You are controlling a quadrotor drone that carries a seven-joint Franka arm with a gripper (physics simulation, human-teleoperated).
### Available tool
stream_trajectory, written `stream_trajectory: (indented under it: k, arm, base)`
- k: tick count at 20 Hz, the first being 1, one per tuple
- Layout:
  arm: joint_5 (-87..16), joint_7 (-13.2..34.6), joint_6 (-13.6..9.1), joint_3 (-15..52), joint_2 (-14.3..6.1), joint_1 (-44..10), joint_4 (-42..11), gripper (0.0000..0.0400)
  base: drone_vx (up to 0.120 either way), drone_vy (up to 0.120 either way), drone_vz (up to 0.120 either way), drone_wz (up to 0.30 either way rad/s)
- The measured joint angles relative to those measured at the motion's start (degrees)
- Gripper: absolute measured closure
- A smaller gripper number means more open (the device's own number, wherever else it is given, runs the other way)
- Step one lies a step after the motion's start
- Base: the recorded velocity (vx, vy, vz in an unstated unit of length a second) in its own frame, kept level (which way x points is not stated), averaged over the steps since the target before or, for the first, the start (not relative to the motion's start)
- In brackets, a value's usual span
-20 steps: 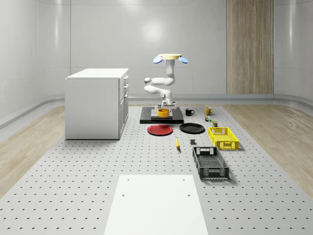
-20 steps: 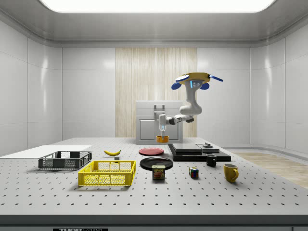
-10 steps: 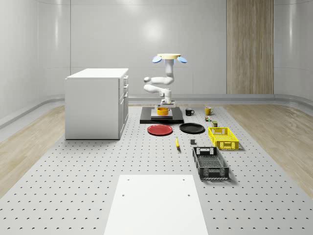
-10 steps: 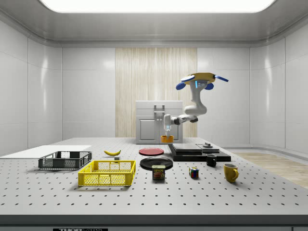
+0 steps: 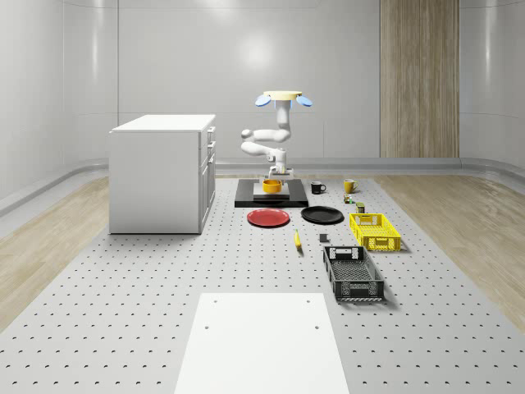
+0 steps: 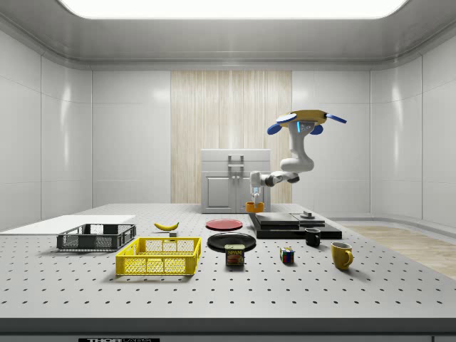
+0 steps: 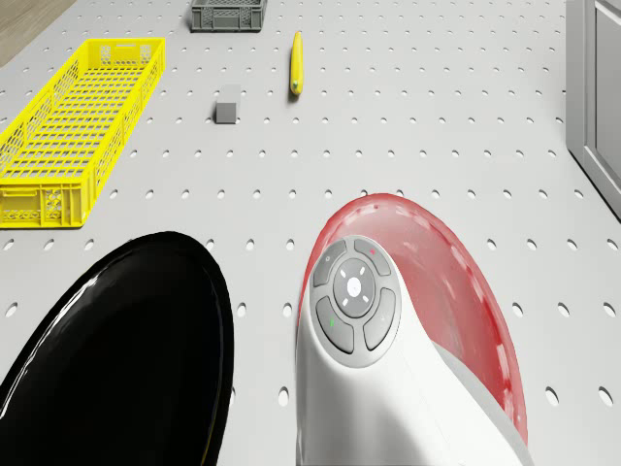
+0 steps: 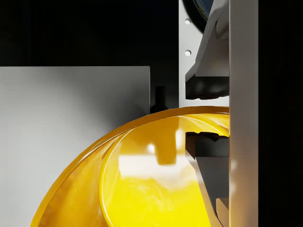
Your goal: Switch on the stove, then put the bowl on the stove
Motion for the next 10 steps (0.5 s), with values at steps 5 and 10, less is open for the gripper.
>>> stream_trajectory:
  k: [5, 10]
  arm:
    - [0.0, 0.0, 0.0, 0.0, 0.0, 0.0, 0.0, 0.03]
    - [0.0, 0.0, 0.0, 0.0, 0.0, 0.0, 0.0, 0.03]
  base:
    - [-0.12, 0.0, 0.0, 0.0]
    - [-0.12, 0.0, -0.04, 0.0]
